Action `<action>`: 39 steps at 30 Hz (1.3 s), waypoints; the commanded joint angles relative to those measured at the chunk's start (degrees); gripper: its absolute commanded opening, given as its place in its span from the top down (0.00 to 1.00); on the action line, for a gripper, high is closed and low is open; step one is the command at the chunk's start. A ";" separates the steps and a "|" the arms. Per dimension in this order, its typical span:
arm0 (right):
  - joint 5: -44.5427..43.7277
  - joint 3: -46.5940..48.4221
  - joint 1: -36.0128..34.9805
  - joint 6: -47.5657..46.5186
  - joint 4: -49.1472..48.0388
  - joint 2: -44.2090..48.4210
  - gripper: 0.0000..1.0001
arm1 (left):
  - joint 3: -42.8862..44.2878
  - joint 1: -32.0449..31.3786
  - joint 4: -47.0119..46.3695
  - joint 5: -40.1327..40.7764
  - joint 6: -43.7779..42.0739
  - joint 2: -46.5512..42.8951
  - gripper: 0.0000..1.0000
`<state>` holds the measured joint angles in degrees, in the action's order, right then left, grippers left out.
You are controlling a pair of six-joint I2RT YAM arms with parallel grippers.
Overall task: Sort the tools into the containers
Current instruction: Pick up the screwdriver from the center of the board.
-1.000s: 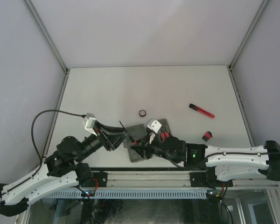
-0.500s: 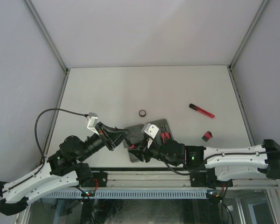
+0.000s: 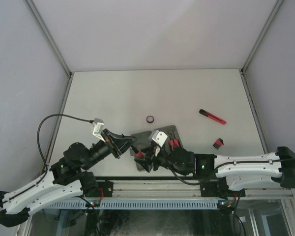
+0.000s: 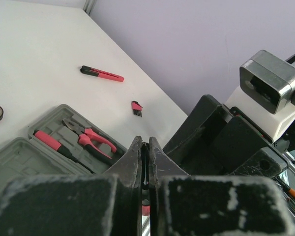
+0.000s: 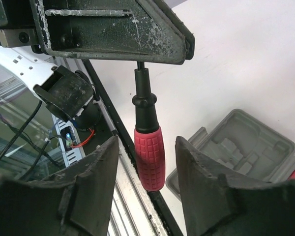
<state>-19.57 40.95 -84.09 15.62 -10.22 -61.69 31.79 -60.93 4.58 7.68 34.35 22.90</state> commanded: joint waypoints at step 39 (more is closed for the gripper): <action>-6.58 2.60 -0.48 0.65 4.73 0.28 0.86 | 1.06 0.22 -0.37 -1.79 -0.52 2.94 0.88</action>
<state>-21.39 41.01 -84.23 14.96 -5.23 -62.00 31.79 -60.93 5.65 6.87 33.91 25.98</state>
